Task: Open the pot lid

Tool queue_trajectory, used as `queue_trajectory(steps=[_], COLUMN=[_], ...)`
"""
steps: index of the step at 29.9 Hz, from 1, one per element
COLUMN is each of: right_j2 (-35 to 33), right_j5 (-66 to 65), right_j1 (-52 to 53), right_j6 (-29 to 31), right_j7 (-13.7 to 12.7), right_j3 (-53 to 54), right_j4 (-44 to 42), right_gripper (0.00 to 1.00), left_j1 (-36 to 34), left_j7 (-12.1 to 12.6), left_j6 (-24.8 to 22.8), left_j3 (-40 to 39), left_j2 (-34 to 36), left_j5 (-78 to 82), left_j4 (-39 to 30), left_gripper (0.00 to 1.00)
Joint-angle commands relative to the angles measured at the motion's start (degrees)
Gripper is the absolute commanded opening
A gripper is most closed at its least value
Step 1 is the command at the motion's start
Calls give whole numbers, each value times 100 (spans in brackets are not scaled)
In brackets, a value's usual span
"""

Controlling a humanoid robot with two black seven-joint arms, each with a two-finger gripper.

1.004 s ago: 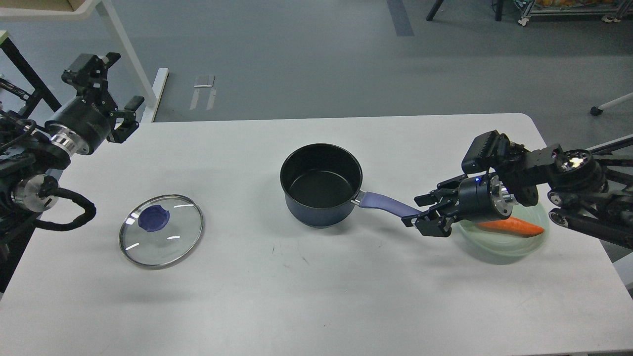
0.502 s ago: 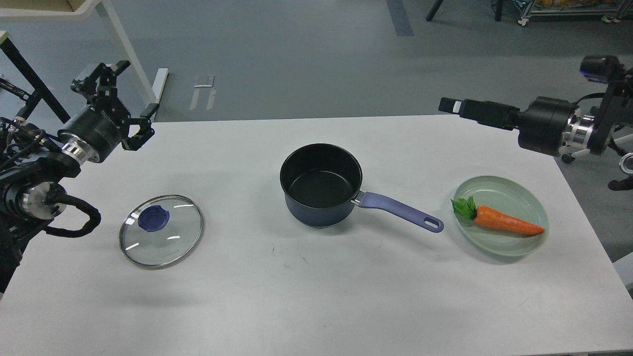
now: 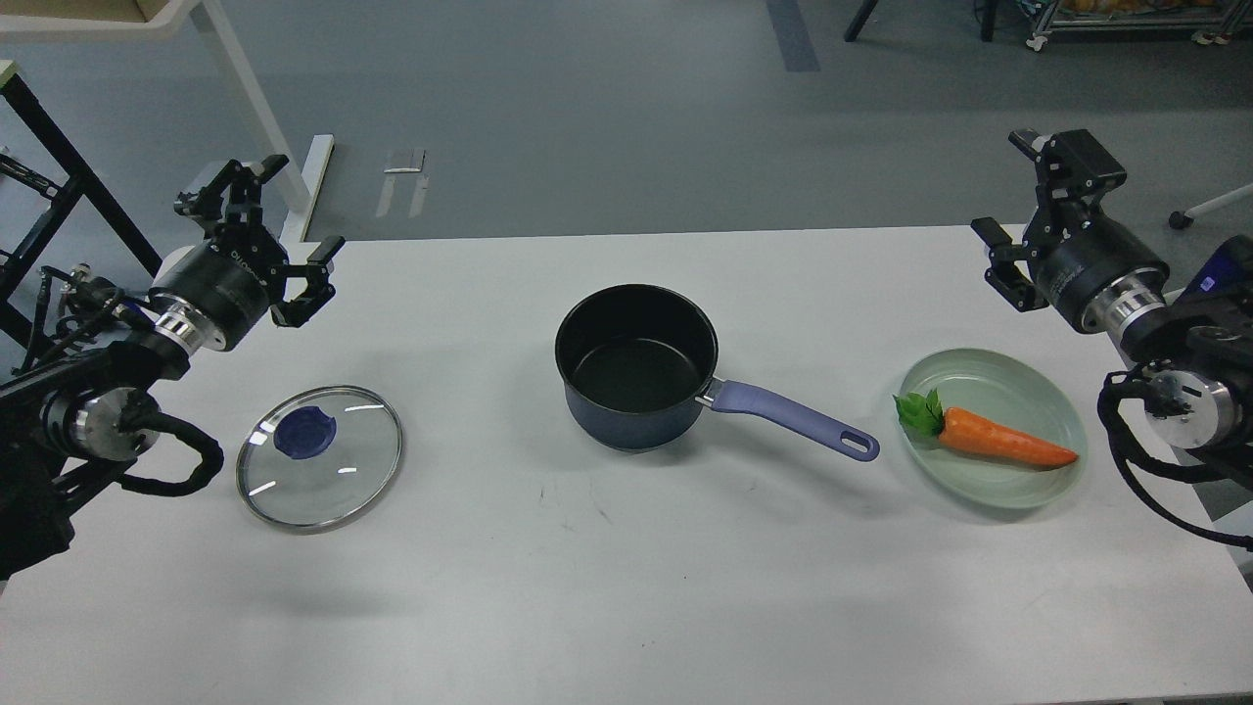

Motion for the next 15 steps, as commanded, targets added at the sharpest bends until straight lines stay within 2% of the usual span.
queue_trajectory(steps=[1, 4, 6, 9, 15], right_j2=[239, 256, 248, 248, 265], right_j5=[150, 150, 159, 97, 88], right_j1=[-285, -373, -444, -453, -470], right_j6=[668, 1678, 2067, 1946, 1937], right_j7=[1, 1, 1, 1, 1], right_j3=[202, 158, 158, 175, 447], right_j4=[-311, -680, -777, -821, -865], right_gripper=[100, 100, 100, 100, 100], left_j1=[94, 147, 174, 244, 648], left_j7=[0, 0, 0, 31, 312], left_j6=[70, 87, 96, 96, 0], left_j3=[-252, -332, -420, -543, -1087], left_j2=[-174, -244, -262, -279, -288], left_j5=[15, 41, 59, 68, 76], left_j4=[0, 0, 9, 9, 0], left_gripper=[99, 99, 99, 99, 99])
